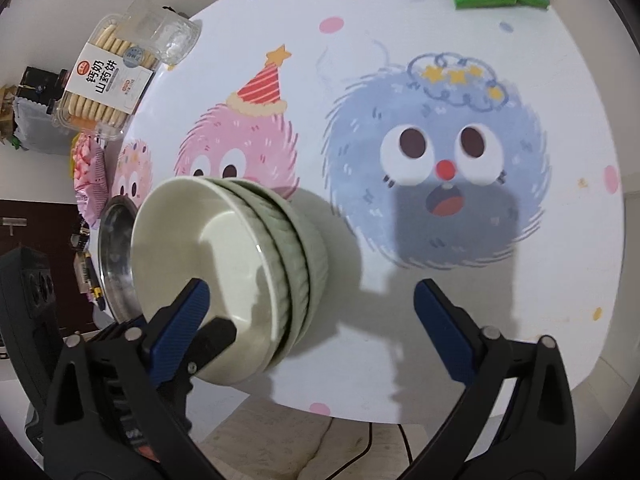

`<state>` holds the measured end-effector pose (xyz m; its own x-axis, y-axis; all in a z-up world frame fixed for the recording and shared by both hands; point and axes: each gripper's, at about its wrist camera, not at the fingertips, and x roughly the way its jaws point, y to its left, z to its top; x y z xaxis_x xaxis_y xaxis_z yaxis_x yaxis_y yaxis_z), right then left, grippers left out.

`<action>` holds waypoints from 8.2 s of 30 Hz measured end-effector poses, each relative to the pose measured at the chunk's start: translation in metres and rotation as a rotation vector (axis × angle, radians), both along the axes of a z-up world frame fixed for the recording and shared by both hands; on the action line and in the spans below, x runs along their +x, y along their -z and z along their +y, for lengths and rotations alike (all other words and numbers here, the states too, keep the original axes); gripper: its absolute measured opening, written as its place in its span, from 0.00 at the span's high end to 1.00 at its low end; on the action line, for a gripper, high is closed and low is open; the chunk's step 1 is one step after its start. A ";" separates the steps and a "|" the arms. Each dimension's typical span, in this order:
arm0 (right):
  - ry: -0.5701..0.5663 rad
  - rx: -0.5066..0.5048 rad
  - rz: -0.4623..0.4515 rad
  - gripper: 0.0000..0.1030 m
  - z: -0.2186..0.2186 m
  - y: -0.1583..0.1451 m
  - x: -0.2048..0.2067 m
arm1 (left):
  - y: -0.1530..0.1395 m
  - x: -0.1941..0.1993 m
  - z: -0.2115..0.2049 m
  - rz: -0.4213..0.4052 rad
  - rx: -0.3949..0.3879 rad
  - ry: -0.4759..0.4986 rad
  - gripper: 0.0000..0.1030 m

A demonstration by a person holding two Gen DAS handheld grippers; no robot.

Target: Organize plates and bowls

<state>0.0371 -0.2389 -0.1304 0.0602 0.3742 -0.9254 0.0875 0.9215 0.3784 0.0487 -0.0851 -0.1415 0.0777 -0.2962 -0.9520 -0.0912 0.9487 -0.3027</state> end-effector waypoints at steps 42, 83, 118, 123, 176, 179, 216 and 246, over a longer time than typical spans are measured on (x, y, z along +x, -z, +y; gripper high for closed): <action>-0.015 -0.061 0.049 0.77 0.017 0.009 0.003 | 0.001 0.014 0.011 0.035 -0.046 -0.037 0.82; -0.073 -0.079 -0.073 0.78 0.070 -0.082 0.029 | -0.091 0.025 0.065 -0.069 -0.016 -0.051 0.82; -0.029 -0.076 0.020 0.77 0.217 -0.007 -0.003 | -0.010 0.002 0.198 0.014 0.034 0.037 0.82; -0.014 -0.071 0.034 0.77 0.217 0.002 -0.005 | -0.005 0.002 0.196 0.017 0.034 0.044 0.82; -0.083 -0.356 -0.435 0.00 0.208 -0.107 -0.064 | -0.089 -0.059 0.221 -0.329 0.184 -0.042 0.01; -0.079 -0.335 -0.466 0.00 0.205 -0.116 -0.074 | -0.098 -0.071 0.223 -0.358 0.173 -0.062 0.01; -0.029 -0.346 -0.509 0.00 0.198 -0.122 -0.102 | -0.113 -0.100 0.228 -0.402 0.237 -0.082 0.00; -0.022 -0.378 -0.488 0.00 0.193 -0.114 -0.102 | -0.106 -0.095 0.226 -0.381 0.242 -0.050 0.00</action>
